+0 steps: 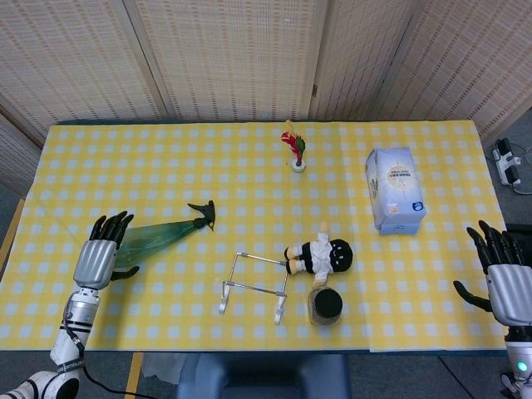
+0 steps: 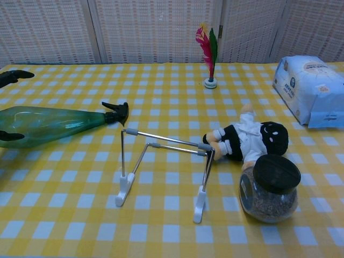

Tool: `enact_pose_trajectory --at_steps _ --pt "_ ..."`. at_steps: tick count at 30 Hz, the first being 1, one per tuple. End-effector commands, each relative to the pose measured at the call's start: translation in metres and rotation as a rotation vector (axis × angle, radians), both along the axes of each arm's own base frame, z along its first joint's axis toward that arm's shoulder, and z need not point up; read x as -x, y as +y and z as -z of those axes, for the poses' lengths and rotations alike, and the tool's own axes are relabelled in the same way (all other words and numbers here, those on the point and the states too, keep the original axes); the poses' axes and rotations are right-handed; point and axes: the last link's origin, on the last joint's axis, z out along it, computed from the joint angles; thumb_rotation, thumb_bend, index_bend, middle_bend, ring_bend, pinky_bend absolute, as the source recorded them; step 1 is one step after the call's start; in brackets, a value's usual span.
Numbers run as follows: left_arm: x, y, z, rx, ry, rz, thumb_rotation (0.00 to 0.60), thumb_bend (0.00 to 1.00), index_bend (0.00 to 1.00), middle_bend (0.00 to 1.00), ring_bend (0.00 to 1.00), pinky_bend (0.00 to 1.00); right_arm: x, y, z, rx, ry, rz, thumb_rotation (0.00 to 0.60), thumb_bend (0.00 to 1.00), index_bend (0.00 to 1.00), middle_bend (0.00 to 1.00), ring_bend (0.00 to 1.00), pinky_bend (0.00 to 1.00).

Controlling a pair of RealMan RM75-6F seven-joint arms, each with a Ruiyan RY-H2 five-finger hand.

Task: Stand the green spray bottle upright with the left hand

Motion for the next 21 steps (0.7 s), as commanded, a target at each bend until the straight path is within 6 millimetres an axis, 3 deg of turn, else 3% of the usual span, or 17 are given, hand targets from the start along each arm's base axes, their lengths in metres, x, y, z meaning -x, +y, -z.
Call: enact_pose_trajectory --at_steps 1,4,10,14,16,21 --pt "-0.020 -0.013 -0.011 -0.006 0.060 0.035 0.600 0.16 0.03 0.10 0.12 0.05 -0.002 0.006 -0.004 0.001 -0.016 -0.019 0.600 0.28 0.00 0.00 0.00 0.00" --pt "-0.039 -0.016 -0.010 -0.029 0.074 0.060 0.600 0.16 0.15 0.14 0.14 0.08 -0.004 0.010 -0.005 -0.007 -0.027 -0.035 0.600 0.28 0.00 0.00 0.00 0.00" --pt "-0.077 -0.008 -0.004 -0.056 0.076 0.075 0.600 0.16 0.22 0.22 0.21 0.15 -0.003 0.011 -0.005 -0.036 -0.043 -0.045 0.600 0.28 0.00 0.00 0.00 0.00" --pt "-0.096 0.003 0.008 -0.127 0.107 0.093 0.600 0.16 0.33 0.26 0.24 0.15 0.000 0.009 -0.005 -0.048 -0.054 -0.035 0.600 0.28 0.00 0.00 0.00 0.00" --pt "-0.104 0.010 0.019 -0.137 0.118 0.088 0.600 0.16 0.38 0.26 0.22 0.14 0.000 0.008 -0.003 -0.069 -0.056 -0.032 0.600 0.28 0.00 0.00 0.00 0.00" --pt "-0.114 0.031 0.045 -0.129 0.220 0.062 0.600 0.16 0.39 0.22 0.16 0.03 0.005 0.002 -0.008 -0.064 -0.075 -0.007 0.600 0.28 0.00 0.00 0.00 0.00"
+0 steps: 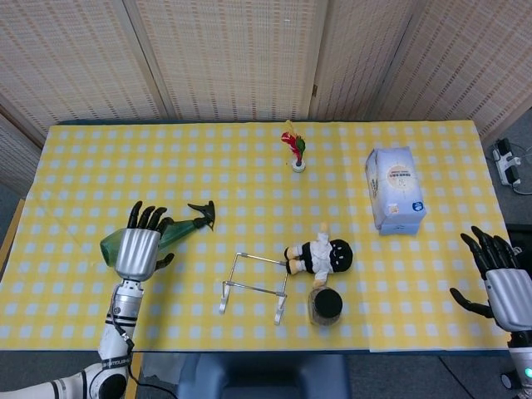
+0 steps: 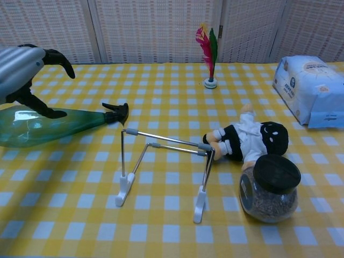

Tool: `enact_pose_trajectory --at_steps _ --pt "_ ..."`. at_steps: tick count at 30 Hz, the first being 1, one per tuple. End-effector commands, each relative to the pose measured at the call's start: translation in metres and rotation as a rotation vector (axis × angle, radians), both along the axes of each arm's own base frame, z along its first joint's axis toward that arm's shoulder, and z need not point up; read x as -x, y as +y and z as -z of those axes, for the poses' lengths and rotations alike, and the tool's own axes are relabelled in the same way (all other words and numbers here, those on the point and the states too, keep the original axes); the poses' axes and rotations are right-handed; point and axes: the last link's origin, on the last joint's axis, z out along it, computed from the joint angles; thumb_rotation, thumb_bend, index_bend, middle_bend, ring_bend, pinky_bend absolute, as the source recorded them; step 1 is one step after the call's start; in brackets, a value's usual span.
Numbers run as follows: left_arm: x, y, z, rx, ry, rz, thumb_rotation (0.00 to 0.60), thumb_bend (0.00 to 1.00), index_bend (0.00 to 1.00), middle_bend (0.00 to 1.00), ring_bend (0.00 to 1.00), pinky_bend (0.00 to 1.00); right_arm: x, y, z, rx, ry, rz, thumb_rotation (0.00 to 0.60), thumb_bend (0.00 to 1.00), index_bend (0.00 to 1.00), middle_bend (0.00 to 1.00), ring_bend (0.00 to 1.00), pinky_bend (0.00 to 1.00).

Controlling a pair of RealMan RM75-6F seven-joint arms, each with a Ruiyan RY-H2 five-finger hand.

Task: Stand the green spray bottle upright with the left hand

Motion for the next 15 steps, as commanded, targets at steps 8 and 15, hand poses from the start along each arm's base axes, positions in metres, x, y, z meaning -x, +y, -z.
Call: enact_pose_trajectory --at_steps 8,15 --pt "-0.013 0.041 0.048 0.018 0.155 -0.077 0.600 0.16 0.42 0.20 0.09 0.00 0.009 -0.008 -0.012 0.018 -0.038 0.040 0.600 0.28 0.00 0.00 0.00 0.00" --pt "-0.010 0.057 0.069 0.030 0.213 -0.118 0.600 0.16 0.44 0.16 0.04 0.00 0.016 -0.013 -0.018 0.019 -0.063 0.067 0.600 0.28 0.00 0.00 0.00 0.00"
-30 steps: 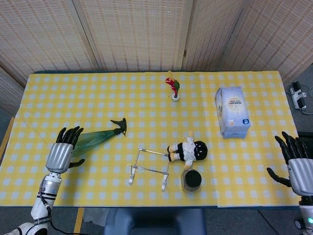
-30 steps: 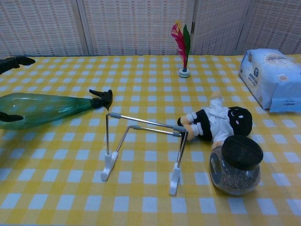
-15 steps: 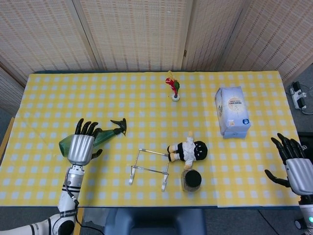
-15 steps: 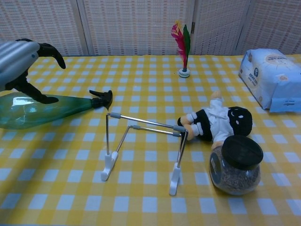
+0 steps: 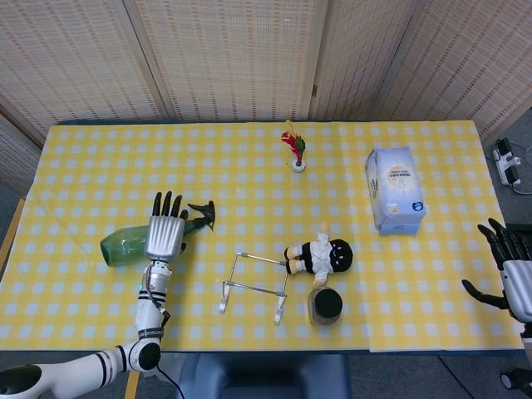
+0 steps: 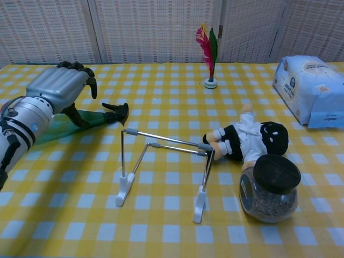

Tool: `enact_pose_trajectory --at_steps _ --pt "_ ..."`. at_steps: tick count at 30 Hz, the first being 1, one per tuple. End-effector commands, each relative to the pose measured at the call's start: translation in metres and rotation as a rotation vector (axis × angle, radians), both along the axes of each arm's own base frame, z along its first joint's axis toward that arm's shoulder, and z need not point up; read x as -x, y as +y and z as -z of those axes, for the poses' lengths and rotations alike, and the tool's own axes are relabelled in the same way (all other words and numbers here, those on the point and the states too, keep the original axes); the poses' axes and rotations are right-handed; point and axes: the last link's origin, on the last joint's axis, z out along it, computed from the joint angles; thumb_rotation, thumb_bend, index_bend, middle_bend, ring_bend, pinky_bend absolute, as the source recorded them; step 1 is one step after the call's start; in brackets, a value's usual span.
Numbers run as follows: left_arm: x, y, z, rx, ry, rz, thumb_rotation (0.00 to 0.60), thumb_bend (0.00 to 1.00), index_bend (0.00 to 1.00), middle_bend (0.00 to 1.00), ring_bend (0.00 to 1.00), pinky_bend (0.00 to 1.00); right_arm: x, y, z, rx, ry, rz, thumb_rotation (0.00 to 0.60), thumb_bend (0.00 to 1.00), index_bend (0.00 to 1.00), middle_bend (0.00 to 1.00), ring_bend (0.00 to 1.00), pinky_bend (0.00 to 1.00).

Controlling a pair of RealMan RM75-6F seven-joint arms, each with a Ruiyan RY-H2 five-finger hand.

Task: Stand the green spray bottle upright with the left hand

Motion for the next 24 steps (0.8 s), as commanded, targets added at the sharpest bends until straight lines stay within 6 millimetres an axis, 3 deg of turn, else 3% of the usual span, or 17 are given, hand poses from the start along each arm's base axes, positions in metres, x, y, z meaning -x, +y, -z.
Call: enact_pose_trajectory --at_steps 1,4,9,15,17,20,24 --pt "-0.003 0.009 0.012 0.015 0.033 -0.024 0.600 0.16 0.44 0.16 0.04 0.00 0.002 -0.002 -0.002 0.001 -0.004 0.008 0.600 0.28 0.00 0.00 0.00 0.00" --pt "-0.005 0.014 0.015 0.018 0.040 -0.040 0.592 0.16 0.46 0.16 0.04 0.00 0.004 -0.003 -0.003 0.000 -0.008 0.014 0.600 0.28 0.00 0.00 0.00 0.00" --pt "-0.008 0.023 0.021 0.038 0.054 -0.081 0.466 0.20 0.48 0.15 0.02 0.00 0.006 -0.004 -0.005 0.001 -0.017 0.025 0.600 0.28 0.00 0.00 0.00 0.00" --pt "-0.007 0.035 0.024 0.082 0.068 -0.122 0.404 0.26 0.45 0.11 0.01 0.00 0.007 -0.005 -0.006 0.001 -0.020 0.032 0.600 0.28 0.00 0.00 0.00 0.00" --pt "-0.008 0.038 0.023 0.099 0.073 -0.133 0.349 0.28 0.43 0.09 0.00 0.00 0.008 -0.006 -0.006 -0.001 -0.020 0.036 0.600 0.28 0.00 0.00 0.00 0.00" --pt "-0.010 0.042 0.024 0.125 0.057 -0.151 0.214 0.32 0.43 0.09 0.00 0.00 0.010 -0.008 -0.006 0.000 -0.022 0.046 0.600 0.28 0.00 0.00 0.00 0.00" --pt "-0.013 0.047 0.026 0.156 0.029 -0.170 0.157 0.32 0.42 0.08 0.00 0.00 0.012 -0.011 -0.007 0.000 -0.023 0.059 0.600 0.28 0.00 0.00 0.00 0.00"
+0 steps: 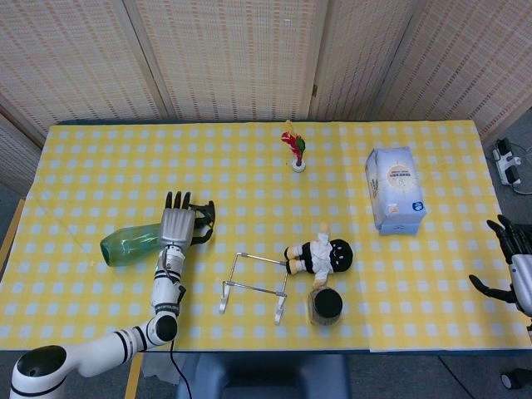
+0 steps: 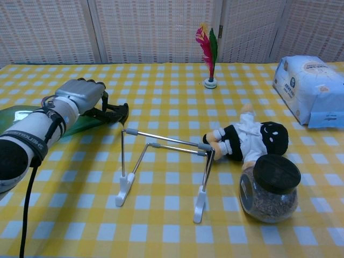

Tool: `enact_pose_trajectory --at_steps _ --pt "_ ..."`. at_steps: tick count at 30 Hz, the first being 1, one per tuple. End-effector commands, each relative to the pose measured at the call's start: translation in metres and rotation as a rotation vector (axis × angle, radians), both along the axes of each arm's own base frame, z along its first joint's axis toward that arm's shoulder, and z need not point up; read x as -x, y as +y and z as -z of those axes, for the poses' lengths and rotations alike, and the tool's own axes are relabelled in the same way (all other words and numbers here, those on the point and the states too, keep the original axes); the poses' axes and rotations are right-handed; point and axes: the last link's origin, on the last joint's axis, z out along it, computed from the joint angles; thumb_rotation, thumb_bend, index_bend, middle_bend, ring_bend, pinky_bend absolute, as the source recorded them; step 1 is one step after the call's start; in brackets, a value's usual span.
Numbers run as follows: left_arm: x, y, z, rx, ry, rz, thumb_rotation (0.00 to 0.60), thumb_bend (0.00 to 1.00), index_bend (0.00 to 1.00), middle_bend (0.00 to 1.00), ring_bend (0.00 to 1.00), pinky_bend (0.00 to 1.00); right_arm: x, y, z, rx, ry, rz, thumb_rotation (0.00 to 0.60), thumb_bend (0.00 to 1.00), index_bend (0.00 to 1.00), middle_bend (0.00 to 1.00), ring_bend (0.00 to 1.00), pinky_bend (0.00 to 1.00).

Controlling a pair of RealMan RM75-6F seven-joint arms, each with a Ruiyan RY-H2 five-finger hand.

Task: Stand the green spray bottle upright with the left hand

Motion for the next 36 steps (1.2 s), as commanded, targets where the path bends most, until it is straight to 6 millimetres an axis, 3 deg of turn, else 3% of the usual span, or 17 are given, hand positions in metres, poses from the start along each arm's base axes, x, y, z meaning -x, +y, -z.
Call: enact_pose_trajectory --at_steps 1,9,11,14,17,26,31,36 --pt "-0.004 0.006 0.000 0.016 -0.017 -0.005 0.152 0.32 0.42 0.08 0.00 0.00 0.001 -0.001 0.000 -0.002 0.001 0.005 0.600 0.28 0.00 0.00 0.00 0.00" --pt "0.003 0.011 0.005 0.039 -0.005 -0.019 0.161 0.32 0.39 0.08 0.00 0.00 0.003 -0.002 -0.001 0.004 0.004 0.017 0.600 0.28 0.00 0.00 0.00 0.00" --pt "0.005 0.011 0.005 0.041 0.003 -0.016 0.198 0.32 0.39 0.08 0.00 0.00 0.003 -0.003 -0.001 0.003 0.004 0.016 0.600 0.28 0.00 0.00 0.00 0.00" --pt "0.006 0.011 0.006 0.038 0.021 -0.003 0.331 0.32 0.39 0.08 0.00 0.00 0.002 -0.002 -0.001 0.000 0.004 0.014 0.600 0.28 0.00 0.00 0.00 0.00" --pt "0.009 0.011 0.006 0.036 0.048 0.011 0.407 0.32 0.39 0.08 0.00 0.00 0.002 -0.002 -0.001 -0.001 0.004 0.012 0.600 0.28 0.00 0.00 0.00 0.00" --pt "0.011 0.013 0.008 0.007 0.047 0.033 0.492 0.32 0.45 0.08 0.00 0.00 0.001 -0.001 -0.001 -0.001 0.004 0.010 0.600 0.28 0.00 0.00 0.00 0.00" --pt "0.013 0.014 0.007 -0.042 0.032 0.038 0.598 0.37 0.52 0.11 0.02 0.00 0.001 -0.002 0.000 -0.004 0.004 0.010 0.600 0.28 0.00 0.00 0.00 0.00" --pt "0.019 0.015 0.007 -0.054 0.022 0.024 0.600 0.43 0.57 0.13 0.05 0.00 0.001 -0.001 0.000 -0.002 0.007 0.008 0.600 0.28 0.00 0.00 0.00 0.00"
